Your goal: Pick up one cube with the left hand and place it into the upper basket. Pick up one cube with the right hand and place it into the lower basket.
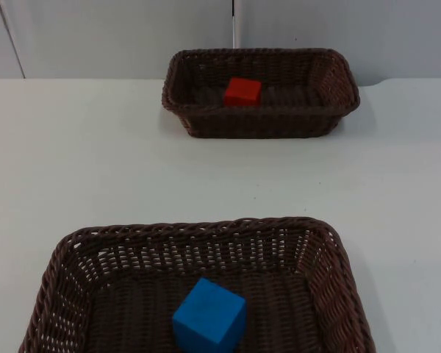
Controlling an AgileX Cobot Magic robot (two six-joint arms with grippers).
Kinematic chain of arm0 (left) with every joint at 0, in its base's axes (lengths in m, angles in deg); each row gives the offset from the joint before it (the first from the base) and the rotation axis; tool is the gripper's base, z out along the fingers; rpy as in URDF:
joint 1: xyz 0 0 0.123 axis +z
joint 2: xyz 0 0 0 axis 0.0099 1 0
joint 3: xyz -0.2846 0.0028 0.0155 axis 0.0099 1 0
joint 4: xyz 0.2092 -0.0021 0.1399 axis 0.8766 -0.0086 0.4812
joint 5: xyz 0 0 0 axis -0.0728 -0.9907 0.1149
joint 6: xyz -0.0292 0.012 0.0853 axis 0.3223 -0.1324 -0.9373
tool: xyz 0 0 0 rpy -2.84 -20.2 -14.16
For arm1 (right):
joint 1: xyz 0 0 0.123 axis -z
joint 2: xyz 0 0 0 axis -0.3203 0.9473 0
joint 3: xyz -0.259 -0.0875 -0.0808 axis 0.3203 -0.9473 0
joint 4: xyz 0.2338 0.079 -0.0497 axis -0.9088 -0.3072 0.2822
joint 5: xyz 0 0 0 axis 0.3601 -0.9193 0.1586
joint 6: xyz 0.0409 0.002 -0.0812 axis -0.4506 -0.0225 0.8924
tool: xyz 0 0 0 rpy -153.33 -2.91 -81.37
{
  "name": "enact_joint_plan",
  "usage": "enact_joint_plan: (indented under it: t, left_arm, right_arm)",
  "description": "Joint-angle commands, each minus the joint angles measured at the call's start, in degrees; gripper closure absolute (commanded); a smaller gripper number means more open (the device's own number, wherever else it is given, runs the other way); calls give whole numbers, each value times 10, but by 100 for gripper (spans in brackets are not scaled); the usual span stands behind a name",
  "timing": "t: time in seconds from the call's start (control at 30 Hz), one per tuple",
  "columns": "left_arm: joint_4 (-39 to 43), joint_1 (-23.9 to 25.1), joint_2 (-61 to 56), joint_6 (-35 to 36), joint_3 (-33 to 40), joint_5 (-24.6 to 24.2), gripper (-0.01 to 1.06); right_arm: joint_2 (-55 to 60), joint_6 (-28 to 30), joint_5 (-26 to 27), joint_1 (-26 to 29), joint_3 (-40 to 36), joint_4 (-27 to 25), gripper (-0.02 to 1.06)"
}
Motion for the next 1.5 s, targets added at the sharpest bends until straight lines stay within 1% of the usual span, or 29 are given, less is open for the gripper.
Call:
enact_joint_plan:
  t: [0.0,0.07,0.13,0.27,0.33,0.47,0.5,0.6,1.17,1.3,1.33,1.47]
  left_arm:
    - [2,15,-2,4,3,-1,0]
    - [2,31,-2,4,3,-1,0]
    - [2,36,-2,4,3,-1,0]
    - [2,70,-2,4,3,-1,0]
    - [2,75,-2,4,3,-1,0]
    - [2,109,-2,4,3,-1,0]
    - [2,109,-2,4,3,-1,0]
    - [2,128,-2,4,3,-1,0]
    - [2,130,-2,4,3,-1,0]
    - [2,130,-2,4,3,-1,0]
    - [2,130,-2,4,3,-1,0]
    - [2,130,-2,4,3,-1,0]
  right_arm:
    - [-2,1,1,-2,-3,-2,-1]
    - [-2,1,1,-2,-3,-2,-1]
    - [-2,1,1,-2,-3,-2,-1]
    - [-2,1,1,-2,-3,-2,-1]
    - [-2,1,1,-2,-3,-2,-1]
    - [-2,1,1,-2,-3,-2,-1]
    - [-2,1,1,-2,-3,-2,-1]
    - [-2,1,1,-2,-3,-2,-1]
    - [-2,0,1,4,-3,-2,-1]
    - [-2,0,1,39,-3,-3,-1]
    - [-2,0,1,39,-3,-3,-1]
    - [-2,0,1,86,-3,-3,-1]
